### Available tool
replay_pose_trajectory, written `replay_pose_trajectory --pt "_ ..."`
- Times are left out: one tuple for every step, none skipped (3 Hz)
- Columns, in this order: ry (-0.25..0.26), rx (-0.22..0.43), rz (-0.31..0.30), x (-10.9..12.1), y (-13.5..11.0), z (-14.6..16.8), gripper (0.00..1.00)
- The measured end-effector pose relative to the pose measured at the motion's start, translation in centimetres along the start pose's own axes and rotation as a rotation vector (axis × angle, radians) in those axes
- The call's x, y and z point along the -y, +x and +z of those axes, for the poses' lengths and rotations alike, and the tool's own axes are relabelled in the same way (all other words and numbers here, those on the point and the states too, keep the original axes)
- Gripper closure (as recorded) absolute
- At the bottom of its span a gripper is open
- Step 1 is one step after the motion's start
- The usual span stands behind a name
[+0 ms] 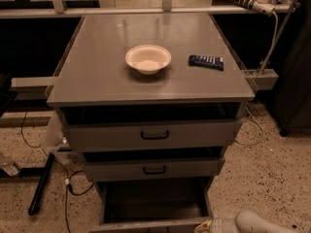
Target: Close bottom drawer
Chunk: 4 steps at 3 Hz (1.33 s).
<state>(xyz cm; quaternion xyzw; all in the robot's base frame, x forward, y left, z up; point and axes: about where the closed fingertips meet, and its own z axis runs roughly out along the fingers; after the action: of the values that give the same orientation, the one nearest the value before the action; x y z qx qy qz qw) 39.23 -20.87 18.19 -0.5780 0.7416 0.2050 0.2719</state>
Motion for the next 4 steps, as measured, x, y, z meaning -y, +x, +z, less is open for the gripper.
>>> replay_pose_trajectory --pt "0.001 0.000 0.000 0.02 0.01 0.03 0.82" --pt "0.001 0.000 0.000 0.02 0.01 0.03 0.59" --pt "0.000 0.000 0.000 0.01 0.01 0.04 0.35" --pt "-0.006 0.008 0.004 0.07 -0.05 0.43 0.12"
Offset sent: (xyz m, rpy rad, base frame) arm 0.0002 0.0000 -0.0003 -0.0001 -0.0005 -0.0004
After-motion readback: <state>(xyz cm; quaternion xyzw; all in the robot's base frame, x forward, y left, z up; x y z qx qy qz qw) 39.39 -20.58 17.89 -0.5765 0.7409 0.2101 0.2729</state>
